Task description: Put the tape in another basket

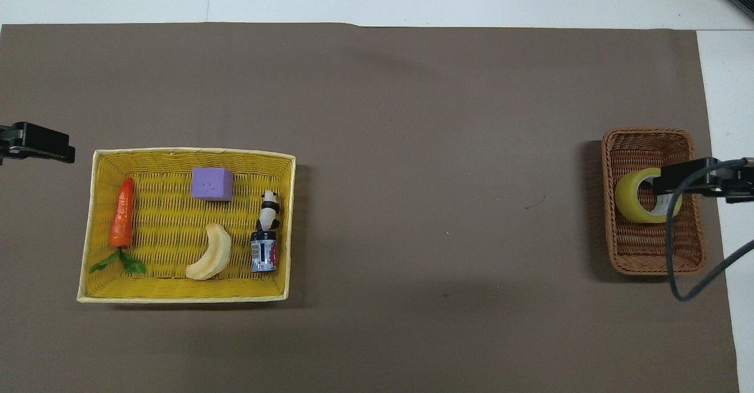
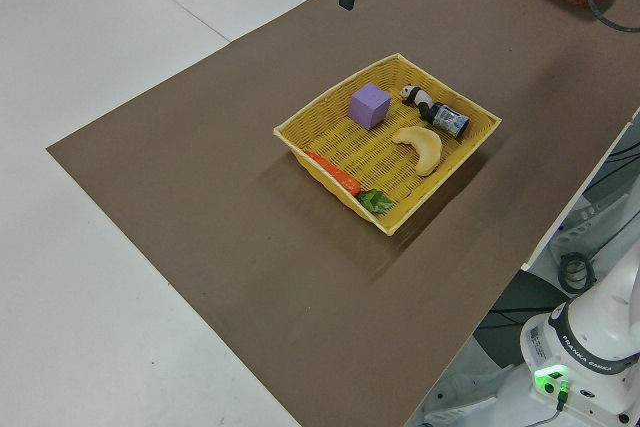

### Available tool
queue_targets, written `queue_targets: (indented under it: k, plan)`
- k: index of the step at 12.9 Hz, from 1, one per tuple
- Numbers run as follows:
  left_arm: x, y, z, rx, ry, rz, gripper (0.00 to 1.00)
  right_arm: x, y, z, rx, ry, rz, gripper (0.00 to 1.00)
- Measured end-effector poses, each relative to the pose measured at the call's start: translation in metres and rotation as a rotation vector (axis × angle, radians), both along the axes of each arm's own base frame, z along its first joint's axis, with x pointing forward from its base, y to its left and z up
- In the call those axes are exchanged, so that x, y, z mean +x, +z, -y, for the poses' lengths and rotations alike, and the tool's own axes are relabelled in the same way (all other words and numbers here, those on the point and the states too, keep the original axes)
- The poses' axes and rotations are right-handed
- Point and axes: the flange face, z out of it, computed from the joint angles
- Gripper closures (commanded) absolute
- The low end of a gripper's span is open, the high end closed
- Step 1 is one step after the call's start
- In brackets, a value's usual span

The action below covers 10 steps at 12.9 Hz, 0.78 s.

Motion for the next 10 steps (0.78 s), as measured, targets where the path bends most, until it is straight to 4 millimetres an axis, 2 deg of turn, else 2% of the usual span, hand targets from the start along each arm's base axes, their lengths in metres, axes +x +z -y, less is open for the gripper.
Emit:
queue_targets:
  k: [7, 10]
  plan:
    - [0.0000, 0.0000, 0.0000, 0.000, 0.000, 0.000, 0.00, -0.0002, -0.0002, 0.0055, 0.001, -0.010, -0.001, 0.00]
    - [0.0000, 0.0000, 0.0000, 0.000, 0.000, 0.000, 0.00, -0.0021, -0.0015, -0.0016, 0.001, 0.007, -0.004, 0.00]
